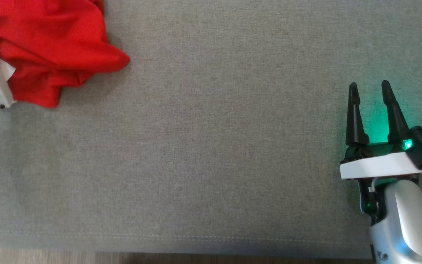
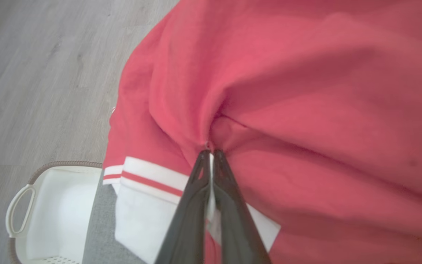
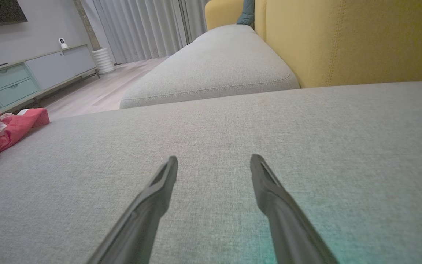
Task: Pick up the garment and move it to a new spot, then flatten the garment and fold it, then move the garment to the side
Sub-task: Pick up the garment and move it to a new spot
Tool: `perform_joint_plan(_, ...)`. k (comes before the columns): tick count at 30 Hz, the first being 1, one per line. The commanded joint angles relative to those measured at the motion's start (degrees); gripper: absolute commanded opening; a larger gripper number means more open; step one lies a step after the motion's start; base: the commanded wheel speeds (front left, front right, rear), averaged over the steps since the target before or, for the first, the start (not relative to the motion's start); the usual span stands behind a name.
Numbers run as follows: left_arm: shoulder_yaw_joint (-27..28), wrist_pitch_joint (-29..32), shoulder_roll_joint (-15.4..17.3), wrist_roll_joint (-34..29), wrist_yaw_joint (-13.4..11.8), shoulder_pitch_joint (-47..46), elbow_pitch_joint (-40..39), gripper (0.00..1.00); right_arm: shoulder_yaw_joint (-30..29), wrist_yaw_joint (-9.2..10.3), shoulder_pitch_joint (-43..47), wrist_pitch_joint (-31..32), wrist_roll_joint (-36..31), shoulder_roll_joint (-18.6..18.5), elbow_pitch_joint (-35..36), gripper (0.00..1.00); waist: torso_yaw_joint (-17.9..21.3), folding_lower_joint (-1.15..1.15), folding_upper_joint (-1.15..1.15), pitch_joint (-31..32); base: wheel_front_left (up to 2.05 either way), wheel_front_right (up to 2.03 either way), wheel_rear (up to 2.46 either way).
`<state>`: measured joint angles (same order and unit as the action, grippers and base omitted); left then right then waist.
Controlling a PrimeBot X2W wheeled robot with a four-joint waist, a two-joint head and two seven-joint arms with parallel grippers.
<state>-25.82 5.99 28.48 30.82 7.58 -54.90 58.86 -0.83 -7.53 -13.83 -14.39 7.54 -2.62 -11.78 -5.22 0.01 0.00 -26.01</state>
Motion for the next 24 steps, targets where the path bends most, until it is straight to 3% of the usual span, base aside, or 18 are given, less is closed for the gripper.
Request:
perform_joint_plan(1, 1.18, -0.80, 3.50, 0.59, -0.09, -2.59, -0.90, 0.00, 1.02, 0.04, -0.64, -0.61, -0.11, -0.26, 1.74, 1.00, -0.13, -0.01, 0.00, 0.22, 0.00, 0.00, 0.00)
perform_joint_plan(15, -2.46, -16.93, 6.69, -0.35, -0.13, -6.75, -1.75, 0.00, 2.68, 0.04, 0.29, -0.61, 3.12, -0.26, -1.00, 1.00, -0.70, -0.01, 0.00, 9.55, 0.00, 0.00, 0.00)
perform_joint_plan(24, -3.67, -20.64, 8.81, -5.05, -3.52, -8.82, -12.21, 0.00, 2.83, 0.04, 2.56, -0.61, 5.88, -0.26, -2.47, 1.00, 1.21, -0.01, 0.00, 17.54, 0.00, 0.00, 0.00)
